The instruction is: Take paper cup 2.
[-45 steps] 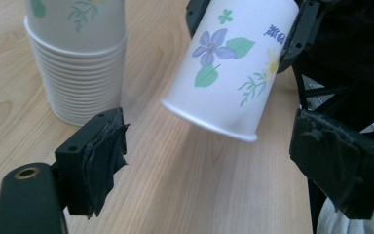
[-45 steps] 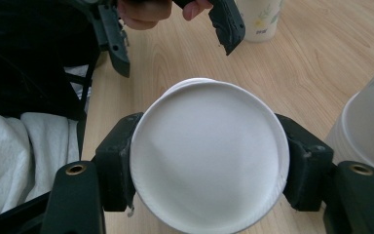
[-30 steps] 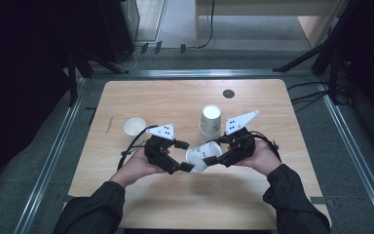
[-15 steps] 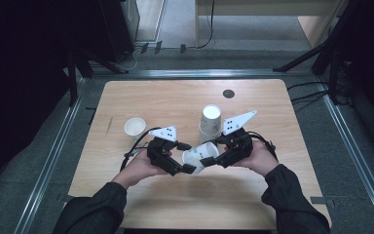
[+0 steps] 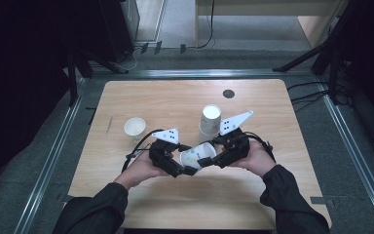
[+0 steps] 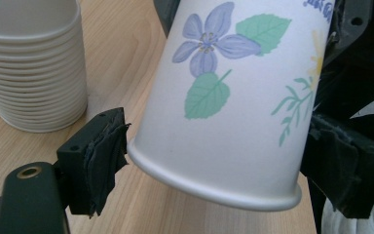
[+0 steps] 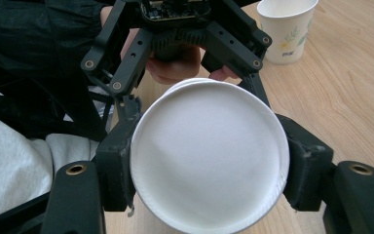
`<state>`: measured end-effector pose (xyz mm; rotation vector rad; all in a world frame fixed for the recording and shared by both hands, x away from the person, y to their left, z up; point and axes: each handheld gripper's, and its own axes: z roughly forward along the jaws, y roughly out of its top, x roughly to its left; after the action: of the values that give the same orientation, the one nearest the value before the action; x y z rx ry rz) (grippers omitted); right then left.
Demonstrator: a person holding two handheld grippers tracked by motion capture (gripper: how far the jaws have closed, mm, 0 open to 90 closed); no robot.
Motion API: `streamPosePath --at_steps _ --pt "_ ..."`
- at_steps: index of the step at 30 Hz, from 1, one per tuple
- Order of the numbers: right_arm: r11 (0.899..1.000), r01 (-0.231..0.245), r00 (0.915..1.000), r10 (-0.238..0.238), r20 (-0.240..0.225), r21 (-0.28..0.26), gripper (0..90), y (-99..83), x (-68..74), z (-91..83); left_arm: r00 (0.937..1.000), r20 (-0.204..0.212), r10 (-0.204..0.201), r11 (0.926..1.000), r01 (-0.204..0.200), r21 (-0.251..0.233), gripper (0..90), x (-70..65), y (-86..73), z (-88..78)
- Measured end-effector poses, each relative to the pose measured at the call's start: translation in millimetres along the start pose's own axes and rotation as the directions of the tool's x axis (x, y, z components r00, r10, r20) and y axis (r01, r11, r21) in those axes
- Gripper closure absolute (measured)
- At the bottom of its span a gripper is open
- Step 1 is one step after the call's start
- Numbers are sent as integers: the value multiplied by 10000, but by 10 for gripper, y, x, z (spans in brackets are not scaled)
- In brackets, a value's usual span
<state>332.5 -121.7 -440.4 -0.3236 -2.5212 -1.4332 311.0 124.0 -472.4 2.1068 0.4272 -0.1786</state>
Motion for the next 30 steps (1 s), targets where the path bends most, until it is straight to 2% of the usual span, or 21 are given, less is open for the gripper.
streamPosePath --at_steps 5,13,30 --pt "10000 -46 10000 46 -3 78 344 0 -1 19 10000 0 45 9999 -45 -91 189 -6 0 -11" --pt "9999 -115 9999 115 -49 57 343 -3 -7 20 9997 -71 235 9997 -236 -66 209 -16 -1 -15" --pt "9996 -290 9995 290 -122 42 336 -8 -24 22 9994 -150 318 9995 -319 -89 224 -21 0 -27"
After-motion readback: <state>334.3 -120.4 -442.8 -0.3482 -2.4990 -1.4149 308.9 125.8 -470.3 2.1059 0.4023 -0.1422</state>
